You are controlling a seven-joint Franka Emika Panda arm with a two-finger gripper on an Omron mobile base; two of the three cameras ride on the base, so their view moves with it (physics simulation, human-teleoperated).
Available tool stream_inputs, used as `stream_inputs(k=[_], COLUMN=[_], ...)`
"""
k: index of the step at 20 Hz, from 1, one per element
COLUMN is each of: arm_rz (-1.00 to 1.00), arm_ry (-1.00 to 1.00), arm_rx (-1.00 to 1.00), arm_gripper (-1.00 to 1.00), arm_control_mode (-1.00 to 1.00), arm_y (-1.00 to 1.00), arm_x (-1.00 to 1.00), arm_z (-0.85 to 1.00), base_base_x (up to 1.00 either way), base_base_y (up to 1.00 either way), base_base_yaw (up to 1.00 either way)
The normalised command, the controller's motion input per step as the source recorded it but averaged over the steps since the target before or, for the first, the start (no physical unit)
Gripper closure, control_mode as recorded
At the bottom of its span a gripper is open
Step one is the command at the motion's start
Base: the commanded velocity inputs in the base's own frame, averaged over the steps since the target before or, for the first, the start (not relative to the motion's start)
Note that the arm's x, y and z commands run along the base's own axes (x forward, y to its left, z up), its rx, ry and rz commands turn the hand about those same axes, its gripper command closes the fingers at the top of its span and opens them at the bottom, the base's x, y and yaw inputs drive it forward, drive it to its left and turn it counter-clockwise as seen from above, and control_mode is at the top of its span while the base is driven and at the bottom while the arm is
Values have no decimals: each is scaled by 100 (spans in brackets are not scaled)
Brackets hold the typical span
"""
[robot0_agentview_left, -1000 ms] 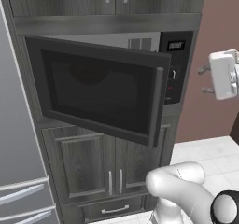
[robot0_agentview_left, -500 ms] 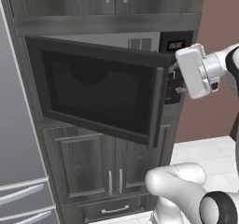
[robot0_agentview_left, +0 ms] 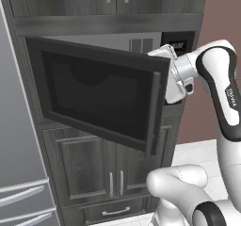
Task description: The microwave is finished heating the steak and squash. Take the bowl containing the food and place it on the dining counter.
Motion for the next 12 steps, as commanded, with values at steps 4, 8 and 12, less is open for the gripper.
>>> stream_inputs(k=[4,8,12], arm_rz=[14,23,13], arm_ry=[12,2,0], arm_rx=[3,2,0], arm_gripper=[-100,-100,-100], arm_control_mode=[-100,-100,-100], arm_y=[64,95,100], arm_x=[-12,-54,-54], arm_z=[16,22,5], base_base_x=[0,0,0], base_base_y=[0,0,0], base_base_yaw=[0,0,0])
